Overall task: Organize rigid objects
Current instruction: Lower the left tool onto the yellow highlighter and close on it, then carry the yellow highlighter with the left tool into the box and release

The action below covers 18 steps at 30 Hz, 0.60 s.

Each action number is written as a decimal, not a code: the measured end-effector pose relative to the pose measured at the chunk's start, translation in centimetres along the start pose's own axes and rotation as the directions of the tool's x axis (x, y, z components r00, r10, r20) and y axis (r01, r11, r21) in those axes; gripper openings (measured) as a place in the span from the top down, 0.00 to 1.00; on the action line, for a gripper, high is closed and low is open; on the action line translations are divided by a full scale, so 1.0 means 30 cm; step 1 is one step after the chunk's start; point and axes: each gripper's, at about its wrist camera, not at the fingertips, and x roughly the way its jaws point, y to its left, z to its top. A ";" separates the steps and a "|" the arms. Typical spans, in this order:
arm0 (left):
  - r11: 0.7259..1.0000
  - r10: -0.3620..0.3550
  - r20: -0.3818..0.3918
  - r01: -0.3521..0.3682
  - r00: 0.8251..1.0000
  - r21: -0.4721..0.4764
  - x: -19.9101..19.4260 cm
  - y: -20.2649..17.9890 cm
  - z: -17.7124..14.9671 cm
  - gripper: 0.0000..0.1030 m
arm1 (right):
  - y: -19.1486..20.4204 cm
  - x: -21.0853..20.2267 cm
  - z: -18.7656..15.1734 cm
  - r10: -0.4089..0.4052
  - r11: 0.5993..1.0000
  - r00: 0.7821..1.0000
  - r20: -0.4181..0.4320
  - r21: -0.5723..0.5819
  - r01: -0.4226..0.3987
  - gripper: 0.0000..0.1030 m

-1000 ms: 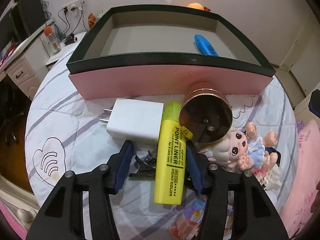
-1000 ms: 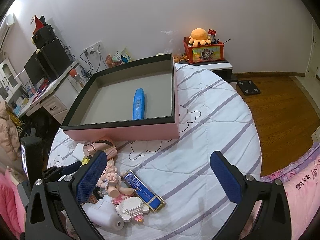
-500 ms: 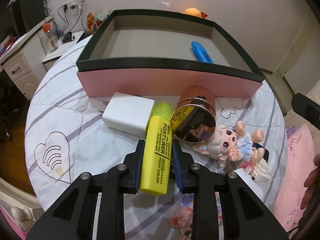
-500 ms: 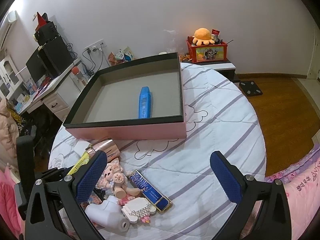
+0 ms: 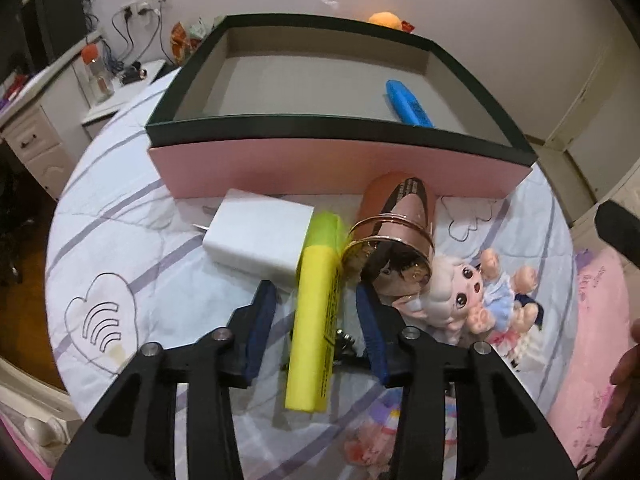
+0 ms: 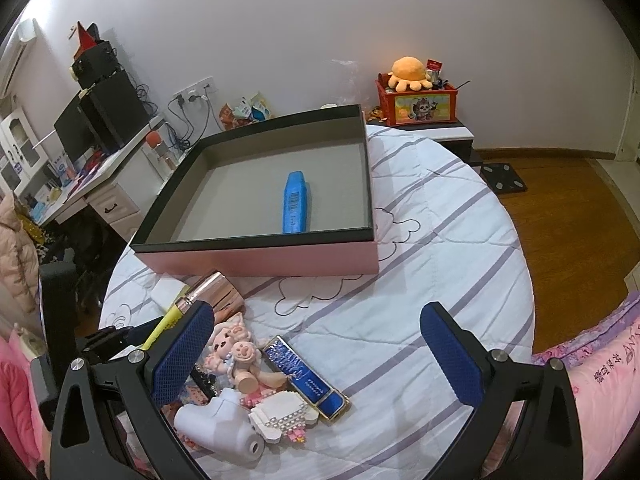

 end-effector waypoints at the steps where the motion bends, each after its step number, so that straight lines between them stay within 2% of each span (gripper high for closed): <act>1: 1.000 -0.004 -0.003 0.004 1.000 -0.001 0.002 0.001 0.004 0.81 | -0.005 0.002 0.000 -0.002 1.000 1.000 0.000 0.005 0.002 0.00; 2: 1.000 -0.013 -0.006 0.013 1.000 -0.004 0.004 0.001 0.006 0.85 | -0.009 0.002 0.000 -0.003 1.000 1.000 0.000 0.008 0.003 0.00; 9: 1.000 -0.022 0.019 0.022 1.000 -0.007 -0.027 0.005 -0.011 0.85 | -0.006 0.005 -0.001 -0.005 1.000 1.000 -0.004 0.006 0.005 0.00; 18: 1.000 0.007 0.129 -0.008 0.992 0.005 -0.179 0.001 -0.007 0.85 | 0.020 -0.004 0.006 0.009 1.000 1.000 0.009 -0.007 -0.009 0.00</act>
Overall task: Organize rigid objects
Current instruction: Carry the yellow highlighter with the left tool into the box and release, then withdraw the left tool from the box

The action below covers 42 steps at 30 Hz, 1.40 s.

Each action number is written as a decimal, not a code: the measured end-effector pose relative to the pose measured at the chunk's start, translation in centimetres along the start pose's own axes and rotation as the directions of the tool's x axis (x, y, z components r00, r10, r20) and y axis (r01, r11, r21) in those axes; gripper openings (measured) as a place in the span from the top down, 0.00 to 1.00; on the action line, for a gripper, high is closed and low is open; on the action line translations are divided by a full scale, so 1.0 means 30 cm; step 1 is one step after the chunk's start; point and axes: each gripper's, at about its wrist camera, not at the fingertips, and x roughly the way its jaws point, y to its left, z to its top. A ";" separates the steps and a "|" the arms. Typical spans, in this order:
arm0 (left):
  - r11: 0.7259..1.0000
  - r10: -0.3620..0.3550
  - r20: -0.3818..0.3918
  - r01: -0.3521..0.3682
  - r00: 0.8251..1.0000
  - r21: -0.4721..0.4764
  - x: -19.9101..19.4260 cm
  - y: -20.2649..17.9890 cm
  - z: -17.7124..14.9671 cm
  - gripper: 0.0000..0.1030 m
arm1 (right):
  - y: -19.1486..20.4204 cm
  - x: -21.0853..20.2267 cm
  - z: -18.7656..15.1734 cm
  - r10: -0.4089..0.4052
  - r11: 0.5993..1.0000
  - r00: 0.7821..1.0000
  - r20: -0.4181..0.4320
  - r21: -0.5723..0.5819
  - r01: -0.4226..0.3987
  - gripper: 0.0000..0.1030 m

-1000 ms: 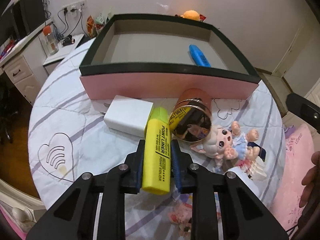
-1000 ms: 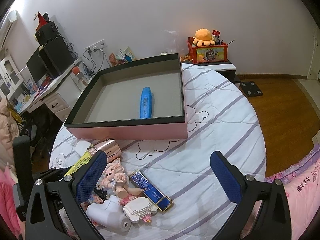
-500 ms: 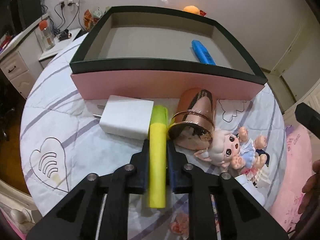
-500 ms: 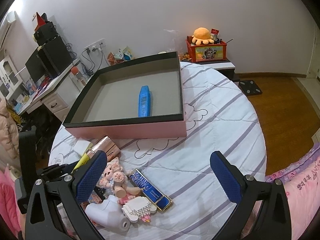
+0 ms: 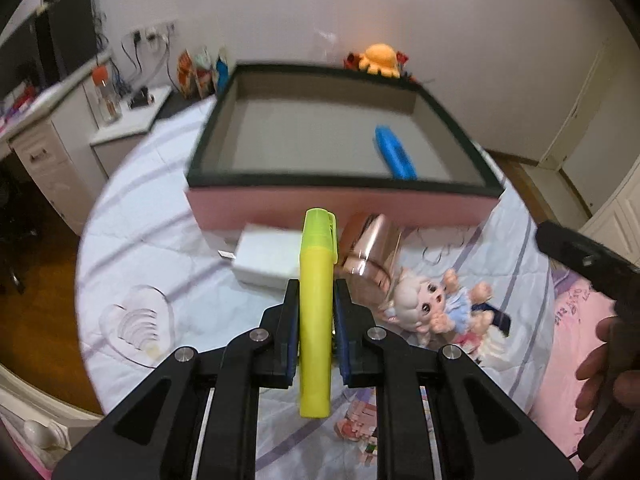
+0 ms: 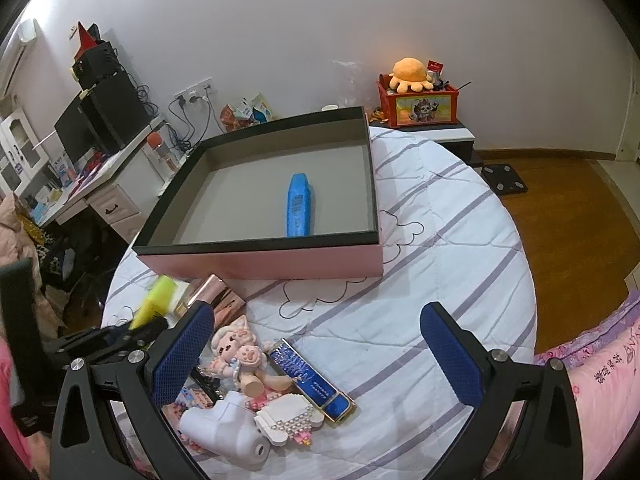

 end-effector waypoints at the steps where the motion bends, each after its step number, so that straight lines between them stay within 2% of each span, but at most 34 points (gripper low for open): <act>1: 1.000 0.002 0.014 -0.002 1.000 0.001 -0.022 0.000 0.008 0.85 | 0.001 -0.003 0.001 0.001 1.000 1.000 0.003 0.000 -0.001 0.00; 7: 1.000 0.006 0.065 -0.006 0.998 0.005 -0.059 0.003 0.114 0.85 | 0.008 -0.009 0.038 0.010 1.000 1.000 0.027 0.000 -0.010 0.00; 13: 1.000 0.019 0.088 -0.020 0.996 0.016 0.022 0.004 0.290 0.85 | 0.001 0.025 0.102 0.022 1.000 0.999 0.041 0.005 -0.022 0.00; 18: 1.000 0.025 0.044 -0.025 0.999 -0.003 0.191 0.035 0.405 0.85 | -0.012 0.077 0.157 0.036 0.999 0.998 0.051 0.014 -0.037 0.00; 22: 0.999 0.034 -0.010 -0.035 0.999 -0.021 0.327 0.062 0.420 0.85 | -0.023 0.115 0.178 0.037 0.999 0.998 0.046 0.019 -0.038 0.00; 28: 0.996 0.080 -0.075 -0.083 0.994 -0.032 0.434 0.086 0.406 0.82 | -0.037 0.162 0.190 0.033 0.999 0.999 0.025 0.021 -0.034 0.00; 30: 0.995 0.091 -0.093 -0.095 0.991 -0.040 0.449 0.096 0.401 0.60 | -0.039 0.173 0.191 0.032 0.999 0.999 0.019 0.024 -0.033 0.00; 31: 0.996 0.077 -0.094 -0.080 0.993 -0.038 0.447 0.093 0.394 0.57 | -0.040 0.174 0.191 0.032 0.999 0.999 0.018 0.025 -0.033 0.00; 33: 0.998 0.061 -0.082 -0.063 0.995 -0.020 0.432 0.072 0.387 0.43 | -0.038 0.175 0.188 0.032 0.999 0.999 0.015 0.024 -0.032 0.00; 37: 0.999 0.053 -0.035 -0.053 0.998 0.001 0.368 0.041 0.375 0.26 | -0.033 0.159 0.182 0.028 0.999 0.999 0.020 0.019 -0.029 0.00; 38: 0.998 0.067 -0.015 -0.067 0.998 0.001 0.344 0.036 0.372 0.16 | -0.032 0.147 0.179 0.028 0.999 0.999 0.025 0.019 -0.028 0.00; 39: 0.997 0.077 0.008 -0.077 0.997 0.000 0.317 0.034 0.370 0.10 | -0.032 0.139 0.177 0.026 0.999 0.999 0.028 0.019 -0.027 0.00; 42: 0.996 0.084 0.069 -0.083 0.994 -0.018 0.223 0.041 0.357 0.08 | -0.030 0.106 0.163 0.023 1.000 0.999 0.041 0.019 -0.024 0.00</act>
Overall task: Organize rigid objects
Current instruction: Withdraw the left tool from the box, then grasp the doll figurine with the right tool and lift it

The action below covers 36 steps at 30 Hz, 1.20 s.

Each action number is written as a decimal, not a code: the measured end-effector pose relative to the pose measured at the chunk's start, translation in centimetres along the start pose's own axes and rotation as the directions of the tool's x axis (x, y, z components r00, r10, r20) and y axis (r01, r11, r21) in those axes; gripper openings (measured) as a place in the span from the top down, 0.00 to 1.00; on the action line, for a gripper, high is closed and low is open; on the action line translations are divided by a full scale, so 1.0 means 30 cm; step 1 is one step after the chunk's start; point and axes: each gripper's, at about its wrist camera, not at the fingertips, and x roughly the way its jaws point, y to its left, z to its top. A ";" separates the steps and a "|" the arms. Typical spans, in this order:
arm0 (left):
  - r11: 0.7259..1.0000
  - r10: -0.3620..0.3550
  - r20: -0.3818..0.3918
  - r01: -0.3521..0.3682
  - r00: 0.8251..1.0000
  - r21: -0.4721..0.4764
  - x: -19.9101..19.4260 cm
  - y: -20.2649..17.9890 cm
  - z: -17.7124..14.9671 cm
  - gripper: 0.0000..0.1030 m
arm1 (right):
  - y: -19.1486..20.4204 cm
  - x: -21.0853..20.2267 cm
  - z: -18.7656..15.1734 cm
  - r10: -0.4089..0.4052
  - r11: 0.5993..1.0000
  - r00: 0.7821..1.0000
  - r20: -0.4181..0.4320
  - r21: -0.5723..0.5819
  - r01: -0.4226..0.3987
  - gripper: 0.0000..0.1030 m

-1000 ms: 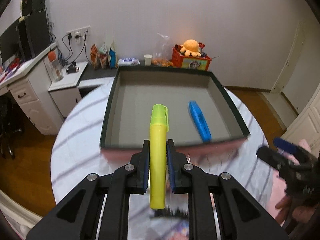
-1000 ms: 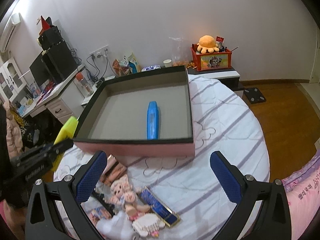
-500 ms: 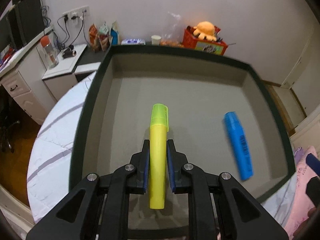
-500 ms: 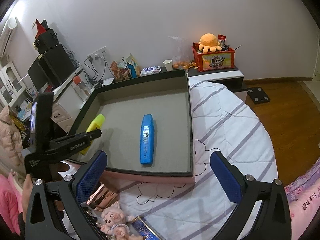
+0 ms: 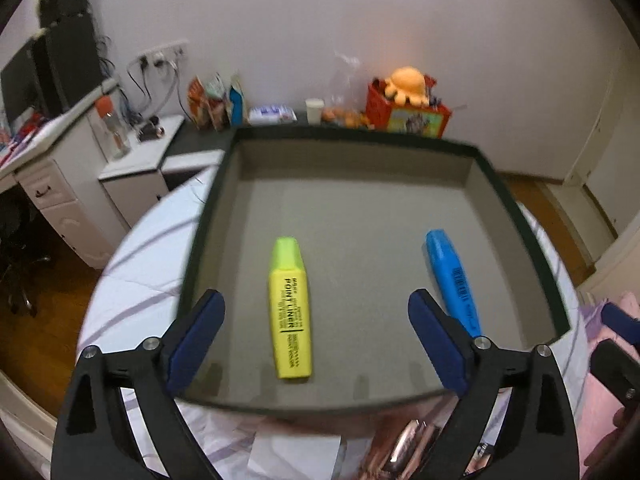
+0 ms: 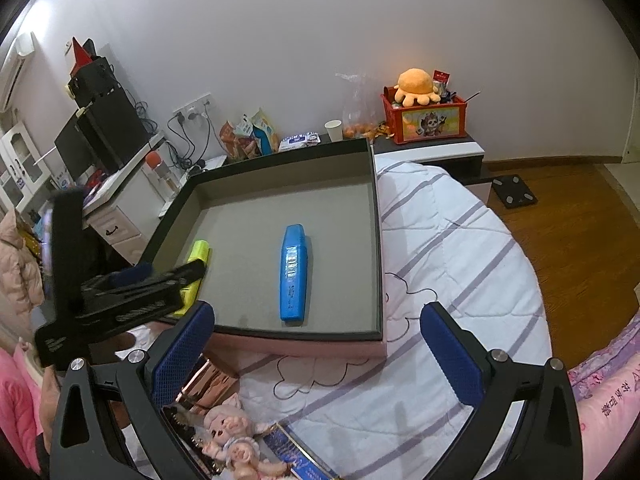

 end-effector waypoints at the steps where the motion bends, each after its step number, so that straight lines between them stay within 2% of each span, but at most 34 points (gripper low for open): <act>1: 1.000 0.004 0.011 -0.004 1.000 -0.009 -0.025 0.008 -0.003 0.07 | 0.003 -0.008 -0.001 0.000 1.000 1.000 0.003 0.000 0.000 0.00; 8: 0.997 0.070 0.053 -0.069 0.996 -0.032 -0.180 0.052 -0.077 0.01 | 0.037 -0.074 -0.040 0.007 1.000 1.000 0.016 -0.021 -0.007 0.00; 13: 0.996 0.072 0.051 -0.069 0.996 -0.050 -0.258 0.071 -0.177 0.00 | 0.048 -0.103 -0.081 0.013 0.999 1.000 0.004 -0.032 -0.013 0.00; 21: 0.994 0.079 0.040 -0.076 0.996 -0.079 -0.307 0.082 -0.291 0.00 | 0.077 -0.120 -0.158 0.012 0.997 0.999 -0.036 -0.078 -0.015 0.00; 30: 0.996 0.072 0.040 -0.070 0.997 -0.061 -0.335 0.071 -0.341 0.00 | 0.107 -0.104 -0.209 0.016 0.992 0.997 -0.075 -0.126 -0.025 0.00; 36: 0.995 0.088 0.029 -0.086 0.996 -0.049 -0.327 0.071 -0.359 0.00 | 0.131 -0.043 -0.234 -0.005 0.983 0.992 -0.127 -0.180 -0.018 0.00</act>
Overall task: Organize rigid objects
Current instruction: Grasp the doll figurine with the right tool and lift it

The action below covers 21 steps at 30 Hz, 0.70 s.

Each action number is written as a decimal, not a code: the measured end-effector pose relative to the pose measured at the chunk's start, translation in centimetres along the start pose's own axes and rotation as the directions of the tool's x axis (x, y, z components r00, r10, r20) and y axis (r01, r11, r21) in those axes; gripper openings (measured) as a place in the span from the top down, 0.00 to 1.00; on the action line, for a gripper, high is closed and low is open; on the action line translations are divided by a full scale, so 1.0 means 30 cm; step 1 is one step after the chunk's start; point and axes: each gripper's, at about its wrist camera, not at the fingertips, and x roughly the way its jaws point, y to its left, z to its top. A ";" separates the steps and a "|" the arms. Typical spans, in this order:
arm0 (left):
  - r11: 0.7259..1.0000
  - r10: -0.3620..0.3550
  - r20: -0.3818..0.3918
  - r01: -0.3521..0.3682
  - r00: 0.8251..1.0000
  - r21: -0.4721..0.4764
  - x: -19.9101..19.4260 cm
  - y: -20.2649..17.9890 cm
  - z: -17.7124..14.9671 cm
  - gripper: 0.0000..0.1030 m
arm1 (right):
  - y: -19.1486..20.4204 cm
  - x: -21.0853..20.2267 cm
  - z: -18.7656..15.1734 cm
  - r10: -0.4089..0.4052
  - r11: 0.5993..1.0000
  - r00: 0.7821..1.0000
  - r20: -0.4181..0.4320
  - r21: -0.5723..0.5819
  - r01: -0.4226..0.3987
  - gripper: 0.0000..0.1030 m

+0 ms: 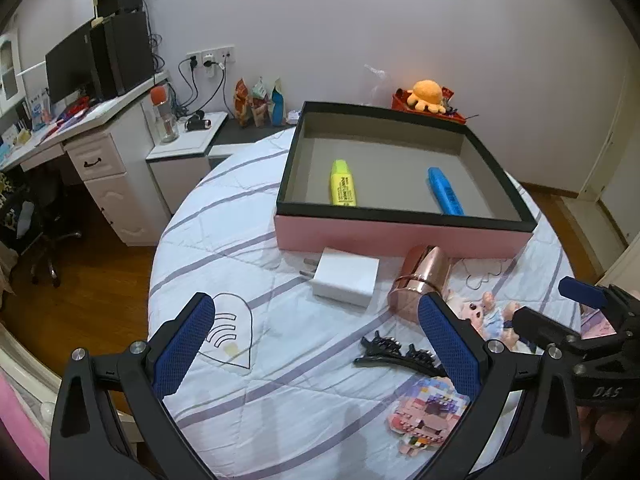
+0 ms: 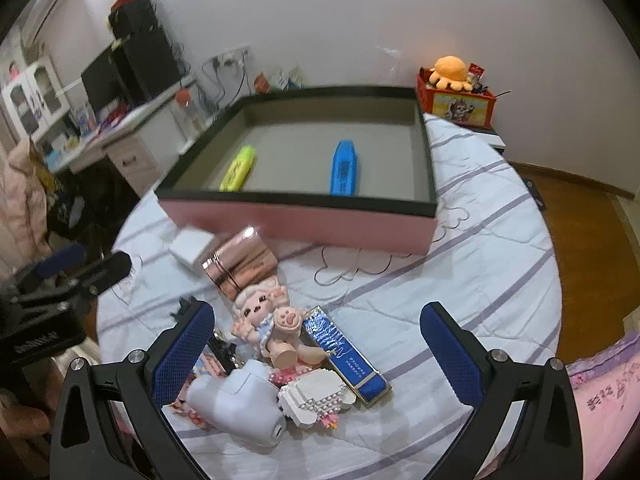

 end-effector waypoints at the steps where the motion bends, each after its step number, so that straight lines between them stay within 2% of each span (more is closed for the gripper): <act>1: 1.000 0.000 -0.006 0.000 1.000 -0.004 0.007 0.003 -0.003 0.00 | 0.005 0.010 -0.002 -0.001 1.000 1.000 -0.007 -0.009 0.001 0.00; 5: 1.000 0.004 -0.025 -0.004 1.000 -0.015 0.031 0.017 -0.011 0.00 | 0.033 0.057 -0.004 0.012 0.998 0.999 -0.051 -0.053 -0.015 0.00; 10: 1.000 0.008 -0.043 -0.009 0.999 -0.023 0.058 0.028 -0.018 0.00 | 0.074 0.120 -0.008 -0.009 0.990 0.994 -0.108 -0.143 -0.006 0.00; 14: 1.000 0.009 -0.049 -0.010 0.999 -0.025 0.069 0.033 -0.020 0.00 | 0.092 0.163 -0.015 -0.042 0.979 0.989 -0.140 -0.202 0.013 0.08; 16: 1.000 0.010 -0.053 -0.011 0.999 -0.028 0.077 0.037 -0.018 0.00 | 0.097 0.179 -0.021 -0.057 0.975 0.986 -0.154 -0.223 0.022 0.16; 18: 0.999 0.010 -0.059 -0.012 0.998 -0.032 0.085 0.042 -0.018 0.00 | 0.100 0.186 -0.024 -0.035 0.975 0.986 -0.165 -0.221 -0.002 0.25; 21: 0.999 0.010 -0.066 -0.012 0.998 -0.033 0.094 0.045 -0.019 0.00 | 0.113 0.195 -0.031 -0.034 0.972 0.985 -0.171 -0.236 -0.007 0.33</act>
